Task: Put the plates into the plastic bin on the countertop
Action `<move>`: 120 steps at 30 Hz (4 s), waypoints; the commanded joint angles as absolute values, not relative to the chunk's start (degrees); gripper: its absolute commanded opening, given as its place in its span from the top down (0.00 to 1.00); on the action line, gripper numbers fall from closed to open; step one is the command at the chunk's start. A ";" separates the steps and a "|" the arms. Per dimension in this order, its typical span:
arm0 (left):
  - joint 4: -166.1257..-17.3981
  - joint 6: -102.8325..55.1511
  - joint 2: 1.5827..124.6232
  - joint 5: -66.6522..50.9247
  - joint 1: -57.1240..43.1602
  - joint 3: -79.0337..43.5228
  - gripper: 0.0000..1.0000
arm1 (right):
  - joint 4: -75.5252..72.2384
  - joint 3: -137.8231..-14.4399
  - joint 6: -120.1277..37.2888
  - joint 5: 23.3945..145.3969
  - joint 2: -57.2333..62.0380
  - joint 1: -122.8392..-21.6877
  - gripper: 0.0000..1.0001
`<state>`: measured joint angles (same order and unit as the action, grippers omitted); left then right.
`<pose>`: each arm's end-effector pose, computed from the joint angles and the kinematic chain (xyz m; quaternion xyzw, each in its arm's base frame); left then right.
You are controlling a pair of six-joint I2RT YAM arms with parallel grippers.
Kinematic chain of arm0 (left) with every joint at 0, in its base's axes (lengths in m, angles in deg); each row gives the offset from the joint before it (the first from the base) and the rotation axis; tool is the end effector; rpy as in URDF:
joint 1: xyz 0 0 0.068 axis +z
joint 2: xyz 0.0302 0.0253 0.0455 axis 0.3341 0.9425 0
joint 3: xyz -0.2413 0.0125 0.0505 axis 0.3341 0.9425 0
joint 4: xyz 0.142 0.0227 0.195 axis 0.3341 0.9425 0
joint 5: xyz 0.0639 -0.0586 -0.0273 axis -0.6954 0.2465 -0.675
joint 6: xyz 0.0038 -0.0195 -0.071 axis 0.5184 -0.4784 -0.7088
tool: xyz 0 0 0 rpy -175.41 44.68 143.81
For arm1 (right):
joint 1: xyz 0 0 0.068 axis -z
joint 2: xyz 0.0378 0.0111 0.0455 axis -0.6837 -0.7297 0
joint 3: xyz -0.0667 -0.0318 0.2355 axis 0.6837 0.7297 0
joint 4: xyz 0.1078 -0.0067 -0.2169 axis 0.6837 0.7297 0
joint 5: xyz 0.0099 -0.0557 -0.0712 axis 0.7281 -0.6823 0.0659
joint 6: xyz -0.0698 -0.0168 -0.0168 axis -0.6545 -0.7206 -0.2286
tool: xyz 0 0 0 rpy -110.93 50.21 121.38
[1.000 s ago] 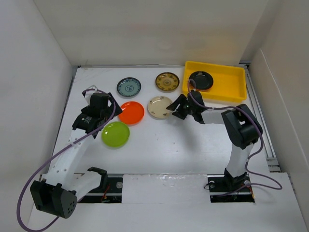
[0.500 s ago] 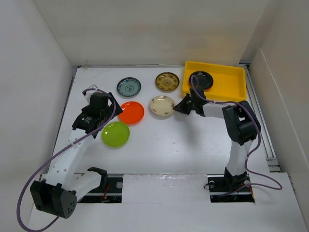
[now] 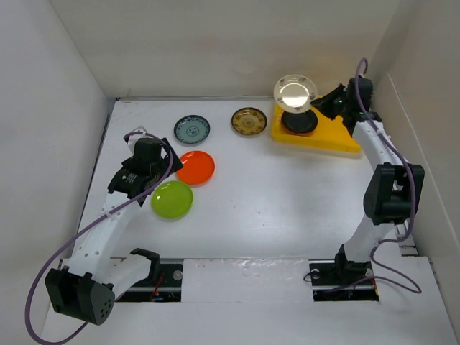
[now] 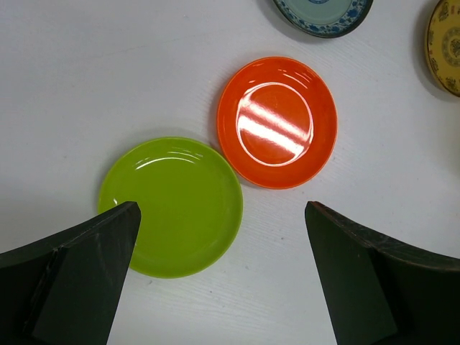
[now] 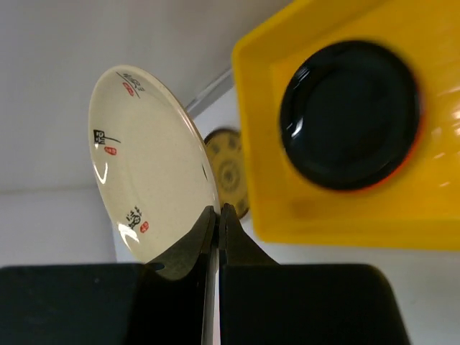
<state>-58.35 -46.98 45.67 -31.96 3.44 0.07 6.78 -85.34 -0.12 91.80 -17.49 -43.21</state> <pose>0.2269 -0.0479 0.2838 -0.2051 0.8564 -0.0860 0.4660 0.4182 0.0167 0.2848 0.2766 0.7929 0.3179 0.4402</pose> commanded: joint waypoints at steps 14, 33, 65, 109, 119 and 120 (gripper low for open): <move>-59.95 -46.19 44.65 -31.77 3.43 0.36 0.00 | 17.44 -103.23 -5.17 91.79 -35.60 -36.19 0.96; -58.72 -48.82 44.65 -36.16 3.43 0.36 0.00 | 2.12 -71.48 -7.98 91.77 -8.71 -63.30 0.00; -57.49 -48.65 52.30 -33.97 19.69 -0.96 0.00 | 3.74 -97.08 3.01 94.33 -49.31 -80.93 0.87; -60.65 -45.31 48.43 -27.73 19.69 0.10 0.00 | 10.76 -88.14 -2.43 86.25 -20.24 -48.27 0.00; -57.67 -49.35 49.40 -35.28 19.69 -0.52 0.00 | -7.23 -68.09 0.45 93.10 -17.58 -82.23 0.05; -57.14 -49.87 49.92 -35.29 20.39 -0.52 0.00 | -8.90 -68.09 0.46 93.80 -18.81 -86.08 0.07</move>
